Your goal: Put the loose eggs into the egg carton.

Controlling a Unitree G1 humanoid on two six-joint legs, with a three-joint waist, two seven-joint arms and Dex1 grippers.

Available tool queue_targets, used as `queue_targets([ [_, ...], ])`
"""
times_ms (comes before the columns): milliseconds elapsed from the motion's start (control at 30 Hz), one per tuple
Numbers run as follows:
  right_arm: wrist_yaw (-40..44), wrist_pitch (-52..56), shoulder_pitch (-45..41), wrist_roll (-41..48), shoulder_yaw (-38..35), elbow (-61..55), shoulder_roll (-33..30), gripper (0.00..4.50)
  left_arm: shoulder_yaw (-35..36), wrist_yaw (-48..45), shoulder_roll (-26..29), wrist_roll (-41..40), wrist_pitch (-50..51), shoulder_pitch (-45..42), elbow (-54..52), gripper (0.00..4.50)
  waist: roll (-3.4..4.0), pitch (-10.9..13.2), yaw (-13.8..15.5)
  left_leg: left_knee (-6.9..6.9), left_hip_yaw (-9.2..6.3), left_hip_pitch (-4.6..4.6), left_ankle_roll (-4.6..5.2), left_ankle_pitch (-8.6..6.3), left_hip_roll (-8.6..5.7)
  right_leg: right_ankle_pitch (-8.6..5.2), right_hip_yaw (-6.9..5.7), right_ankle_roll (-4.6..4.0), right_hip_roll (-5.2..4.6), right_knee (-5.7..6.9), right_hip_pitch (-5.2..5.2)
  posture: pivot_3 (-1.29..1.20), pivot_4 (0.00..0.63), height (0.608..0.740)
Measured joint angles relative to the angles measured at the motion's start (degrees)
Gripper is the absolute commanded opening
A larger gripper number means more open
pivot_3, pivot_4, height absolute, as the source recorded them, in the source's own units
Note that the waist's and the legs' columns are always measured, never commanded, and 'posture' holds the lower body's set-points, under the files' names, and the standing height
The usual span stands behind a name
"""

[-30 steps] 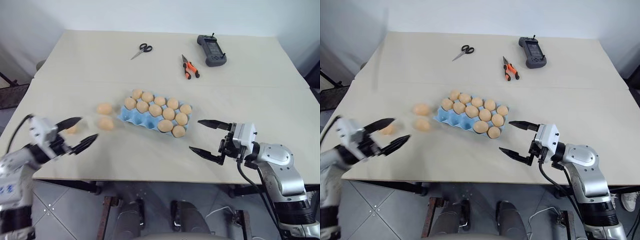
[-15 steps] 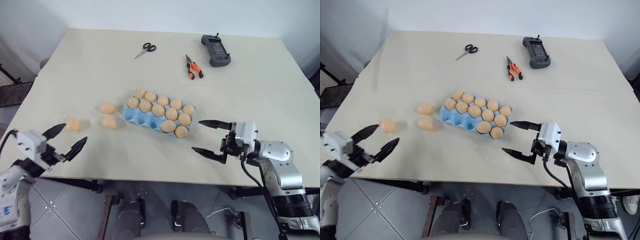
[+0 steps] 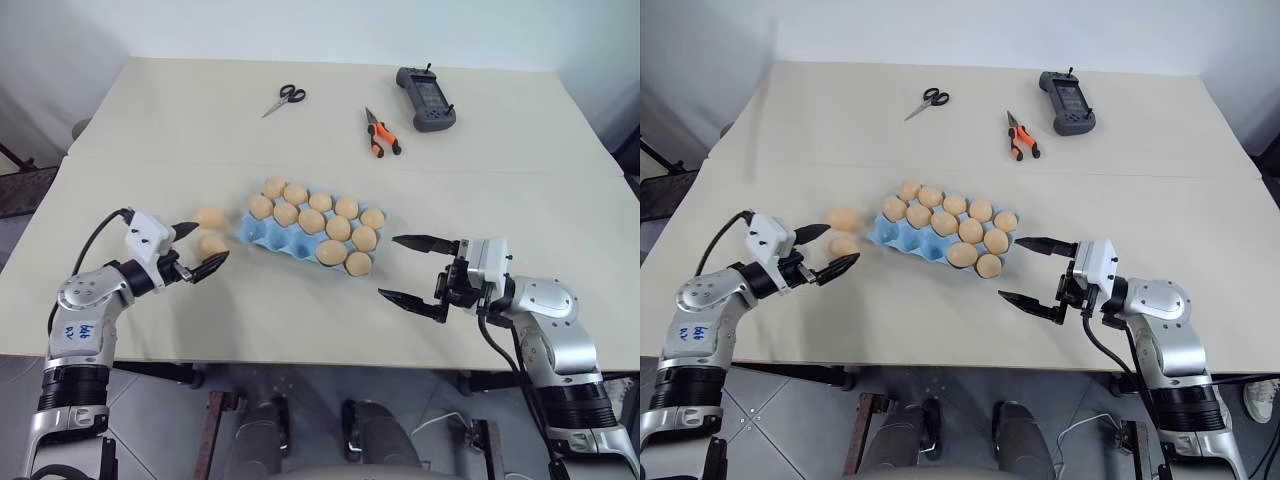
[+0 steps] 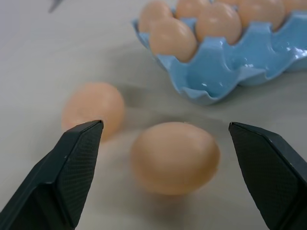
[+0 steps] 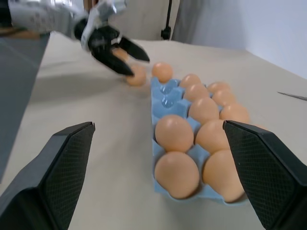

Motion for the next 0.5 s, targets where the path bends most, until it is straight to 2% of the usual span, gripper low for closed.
queue_targets([
  [67,0.5,-0.1,0.0,0.0,0.2,-0.6,0.0,4.50,-0.9,0.1,-0.3,0.7,-0.1,-1.4,2.3,4.47,0.00,0.0,0.1,0.10,-0.01,0.00,0.00,0.00,0.00,0.00,0.00,0.00,0.00,0.07,0.01,0.00,0.150,0.740],
  [100,0.9,-0.2,0.0,0.0,0.3,-0.8,0.0,4.50,-1.5,0.2,-0.4,1.3,-0.1,-2.0,3.4,4.29,0.00,0.0,0.1,0.13,-0.01,0.02,0.00,0.00,0.00,0.00,0.00,0.00,0.00,0.10,0.03,0.00,0.150,0.740],
  [167,1.7,-0.6,0.2,0.1,0.6,-0.8,0.2,4.50,-1.8,0.2,-1.1,1.7,-0.3,-2.6,4.6,3.83,0.00,0.0,0.1,0.17,0.00,0.02,0.00,0.00,0.00,0.00,0.01,0.00,-0.01,0.12,0.04,0.00,0.150,0.740],
  [300,1.9,-0.8,1.2,0.2,0.7,-1.1,0.2,4.50,-2.2,0.2,-1.5,1.8,-0.4,-2.6,5.5,2.58,0.00,0.0,0.1,0.18,-0.01,0.02,0.00,0.00,0.01,0.00,0.02,0.00,-0.01,0.15,0.02,0.00,0.150,0.740],
  [333,1.9,-0.8,1.6,0.4,0.7,-1.2,0.2,4.50,-2.2,0.2,-1.5,1.9,-0.5,-2.6,5.5,2.46,0.00,0.0,0.1,0.18,-0.02,0.02,0.00,0.00,0.01,0.00,0.02,0.00,-0.01,0.15,0.02,0.00,0.150,0.740],
  [500,1.6,-0.5,3.0,1.2,-0.3,-2.6,-0.3,4.50,-0.7,-1.8,-1.1,-0.8,0.7,-2.4,3.1,2.45,0.00,0.0,0.1,0.19,-0.02,0.00,0.00,0.00,0.02,0.00,0.02,0.00,-0.01,0.15,0.02,0.00,0.150,0.740],
])
